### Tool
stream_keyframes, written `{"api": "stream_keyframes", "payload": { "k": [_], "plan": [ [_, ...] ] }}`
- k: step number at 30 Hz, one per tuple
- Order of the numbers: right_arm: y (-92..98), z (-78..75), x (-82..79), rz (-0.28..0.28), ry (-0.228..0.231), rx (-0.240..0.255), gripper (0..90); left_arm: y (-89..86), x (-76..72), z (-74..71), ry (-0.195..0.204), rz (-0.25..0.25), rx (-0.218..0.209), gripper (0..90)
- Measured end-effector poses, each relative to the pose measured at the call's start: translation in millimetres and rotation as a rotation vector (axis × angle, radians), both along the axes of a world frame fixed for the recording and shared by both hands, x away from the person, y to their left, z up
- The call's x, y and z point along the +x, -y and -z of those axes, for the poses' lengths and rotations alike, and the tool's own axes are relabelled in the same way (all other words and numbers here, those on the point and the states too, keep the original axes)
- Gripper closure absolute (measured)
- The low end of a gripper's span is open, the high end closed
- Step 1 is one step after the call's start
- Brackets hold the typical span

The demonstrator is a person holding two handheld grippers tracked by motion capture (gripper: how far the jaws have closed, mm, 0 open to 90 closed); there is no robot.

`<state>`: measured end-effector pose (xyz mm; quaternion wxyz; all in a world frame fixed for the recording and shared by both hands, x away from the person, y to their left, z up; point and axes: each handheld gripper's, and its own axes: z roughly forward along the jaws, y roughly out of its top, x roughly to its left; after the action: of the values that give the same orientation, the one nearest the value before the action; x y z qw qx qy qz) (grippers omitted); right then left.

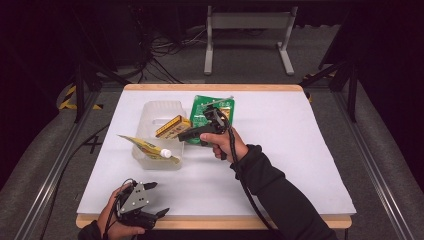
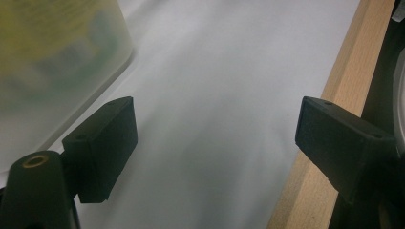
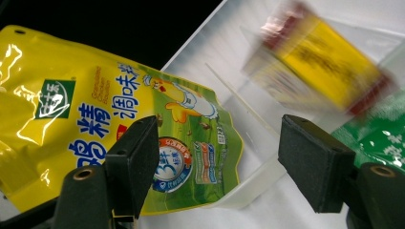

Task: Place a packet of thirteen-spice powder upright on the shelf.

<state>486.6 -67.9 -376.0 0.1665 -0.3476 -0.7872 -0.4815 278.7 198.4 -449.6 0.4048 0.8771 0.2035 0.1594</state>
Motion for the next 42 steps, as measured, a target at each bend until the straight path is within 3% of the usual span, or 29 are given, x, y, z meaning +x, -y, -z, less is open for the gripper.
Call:
{"api": "stream_keyframes", "payload": {
  "k": [5,6,7,8,10,15,17,20,21,24,26,31,32,33,34,37,42],
  "plan": [
    [-4.7,-0.1,-2.3,-0.030,0.067,-0.021,38.8,-0.1,-0.1,0.6,-0.003,0.001,0.007,15.0],
    [-2.4,0.2,-3.9,-0.052,0.110,-0.057,45.0,-0.8,-0.5,0.7,0.000,0.003,0.009,15.0],
    [-2.4,0.2,-3.9,-0.052,0.110,-0.057,45.0,-0.8,-0.5,0.7,0.000,0.003,0.009,15.0],
    [4.6,1.7,-3.2,-0.023,0.150,-0.088,49.8,-2.0,-0.8,0.6,0.000,-0.001,0.008,15.0],
    [12.6,4.1,-1.7,-0.011,0.188,-0.123,54.8,-2.3,-0.4,0.8,-0.001,-0.004,0.005,15.0],
    [22.6,10.1,2.2,0.050,0.257,-0.179,64.4,-1.0,-0.3,0.6,0.003,-0.003,0.012,15.0],
    [23.2,12.5,3.2,0.043,0.285,-0.200,65.2,-0.8,0.1,0.9,0.000,-0.005,0.012,15.0],
    [21.4,14.4,3.7,0.052,0.385,-0.258,73.0,-0.4,-0.2,1.1,0.003,-0.001,0.016,15.1],
    [21.4,14.4,3.7,0.052,0.385,-0.258,73.0,-0.4,-0.2,1.1,0.003,-0.001,0.016,15.1],
    [16.5,15.9,5.1,0.050,0.459,-0.275,86.8,-1.1,-0.4,0.8,0.007,-0.001,0.016,15.1],
    [12.2,17.9,6.1,0.035,0.477,-0.304,88.6,-1.4,-0.4,0.7,0.008,0.000,0.017,15.2],
    [13.2,27.3,16.9,0.088,0.493,-0.352,88.4,-1.1,-1.0,1.4,0.004,0.000,0.017,15.2],
    [14.6,28.8,20.1,0.096,0.482,-0.341,88.4,-0.9,-1.1,1.4,0.004,0.001,0.018,15.2],
    [16.1,28.6,23.2,0.099,0.473,-0.295,87.5,-0.9,-1.3,1.1,0.007,0.004,0.022,15.2],
    [16.1,28.6,23.2,0.099,0.473,-0.295,87.5,-0.8,-1.5,1.1,0.010,0.005,0.021,15.2],
    [13.7,24.4,21.3,0.083,0.484,-0.232,87.5,-1.4,-1.3,1.5,0.005,0.005,0.022,15.2],
    [4.9,15.3,15.3,0.052,0.514,-0.172,85.6,-1.2,-2.1,1.4,0.006,0.005,0.024,15.1]
  ]
}}
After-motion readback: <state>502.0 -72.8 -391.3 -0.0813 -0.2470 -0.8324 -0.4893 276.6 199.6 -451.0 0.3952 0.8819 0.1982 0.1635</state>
